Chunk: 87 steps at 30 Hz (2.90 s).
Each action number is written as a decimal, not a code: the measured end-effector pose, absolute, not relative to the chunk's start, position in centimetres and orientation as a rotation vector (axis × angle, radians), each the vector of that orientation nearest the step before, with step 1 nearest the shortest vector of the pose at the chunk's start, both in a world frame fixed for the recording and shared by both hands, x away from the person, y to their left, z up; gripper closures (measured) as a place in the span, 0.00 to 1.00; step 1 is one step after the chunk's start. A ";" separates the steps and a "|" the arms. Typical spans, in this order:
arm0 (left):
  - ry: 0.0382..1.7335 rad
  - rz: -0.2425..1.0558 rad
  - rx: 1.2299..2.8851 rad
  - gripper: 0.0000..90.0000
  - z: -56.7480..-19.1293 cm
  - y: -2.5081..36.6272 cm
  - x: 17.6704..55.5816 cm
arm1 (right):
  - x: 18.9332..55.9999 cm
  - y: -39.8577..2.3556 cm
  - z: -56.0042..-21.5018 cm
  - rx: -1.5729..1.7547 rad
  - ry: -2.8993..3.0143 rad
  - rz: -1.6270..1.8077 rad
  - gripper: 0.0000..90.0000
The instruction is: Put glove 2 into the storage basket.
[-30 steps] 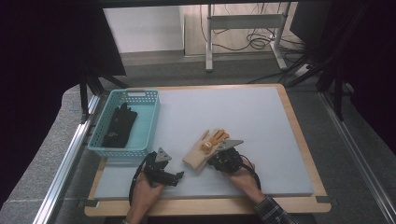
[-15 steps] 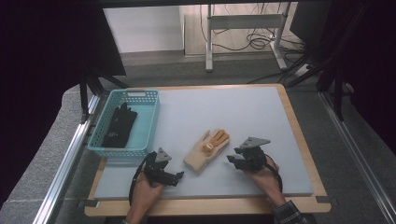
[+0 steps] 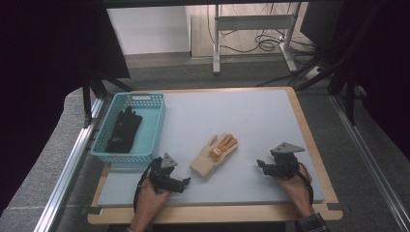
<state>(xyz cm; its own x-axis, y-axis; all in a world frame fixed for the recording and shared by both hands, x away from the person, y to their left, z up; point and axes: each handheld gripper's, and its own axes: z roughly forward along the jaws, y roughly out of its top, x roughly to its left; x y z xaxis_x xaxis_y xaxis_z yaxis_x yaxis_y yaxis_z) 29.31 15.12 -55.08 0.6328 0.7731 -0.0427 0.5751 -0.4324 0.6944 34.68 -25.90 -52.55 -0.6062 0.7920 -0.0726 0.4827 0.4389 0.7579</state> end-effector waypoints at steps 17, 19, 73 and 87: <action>1.052 0.365 2.169 0.01 -55.1 15.1 29.3 | 35.2 -26.0 -53.1 1.118 2.302 0.977 0.25; 1.053 0.364 2.167 0.01 -55.0 15.1 29.3 | 35.2 -26.0 -53.1 1.118 2.302 0.977 0.25; 0.957 0.283 2.309 0.43 -52.5 3.9 36.0 | 35.2 -26.0 -53.1 1.120 2.301 0.980 0.25; 0.973 0.202 2.302 0.69 -51.7 4.8 36.1 | 35.2 -26.0 -53.1 1.121 2.301 0.980 0.25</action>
